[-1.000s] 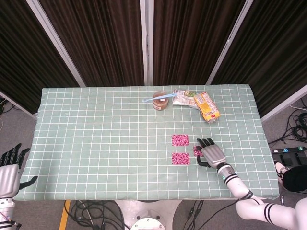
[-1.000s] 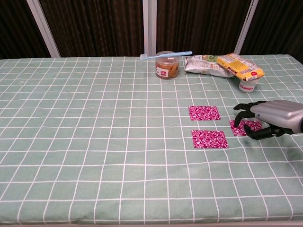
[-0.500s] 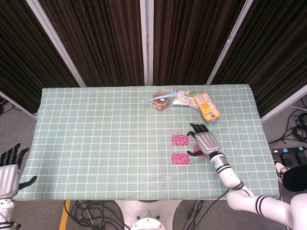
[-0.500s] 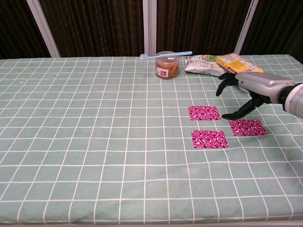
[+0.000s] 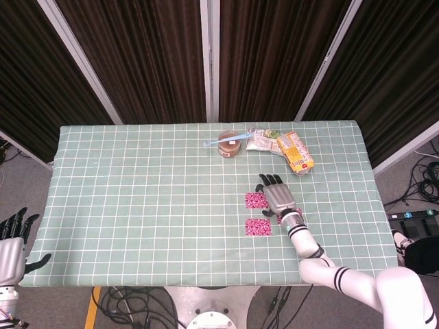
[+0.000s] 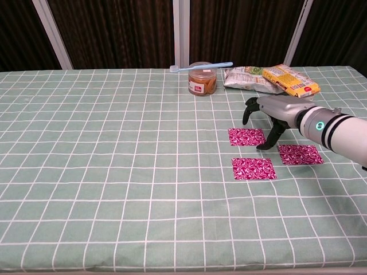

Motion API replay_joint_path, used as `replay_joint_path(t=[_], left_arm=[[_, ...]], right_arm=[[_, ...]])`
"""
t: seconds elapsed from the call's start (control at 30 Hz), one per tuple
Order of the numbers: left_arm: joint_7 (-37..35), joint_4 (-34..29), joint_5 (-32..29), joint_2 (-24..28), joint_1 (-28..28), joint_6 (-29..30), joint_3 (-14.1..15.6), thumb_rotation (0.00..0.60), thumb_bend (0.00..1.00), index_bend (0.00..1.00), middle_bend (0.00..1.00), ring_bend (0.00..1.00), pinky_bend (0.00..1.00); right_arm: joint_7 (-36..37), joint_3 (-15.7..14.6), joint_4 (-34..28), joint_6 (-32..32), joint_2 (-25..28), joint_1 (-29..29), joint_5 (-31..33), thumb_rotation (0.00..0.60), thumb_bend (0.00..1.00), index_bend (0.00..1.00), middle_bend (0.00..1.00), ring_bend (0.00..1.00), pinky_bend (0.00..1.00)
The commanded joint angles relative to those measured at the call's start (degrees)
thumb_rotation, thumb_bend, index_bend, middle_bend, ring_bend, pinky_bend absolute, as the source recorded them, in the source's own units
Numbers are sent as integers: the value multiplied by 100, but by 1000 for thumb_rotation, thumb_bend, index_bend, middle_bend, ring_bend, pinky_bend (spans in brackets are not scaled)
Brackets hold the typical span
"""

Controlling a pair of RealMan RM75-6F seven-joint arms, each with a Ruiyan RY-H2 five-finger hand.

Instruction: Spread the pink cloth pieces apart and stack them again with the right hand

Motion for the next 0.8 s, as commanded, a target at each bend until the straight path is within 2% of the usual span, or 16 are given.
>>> replay_joint_path(t=[0.03,0.17,0.57,0.8], left_arm=[[-5,8,-3,-3,1,-8,1,600,162,225,146,106,126],[-7,13,-6,-9,4,-14,4,600,163,225,146,106,127],[-15,20,-18,-3,10,-31,3,600,163,225,146,106,126],[-32,30,-23,-3,34,-17,11,600,162,225,146,106,126]], right_arm=[[-3,43,114,-52,-78,55,53,595,106,310,34,0,0],[-35,51,258,-137,-156,105,118,594,135,319,36,0,0],[-63,42,415,-225,-266,146,195,594,137,324,35,0,0],[-54,37,435,-214,-287,134,193,598,166,369,47,0,0]])
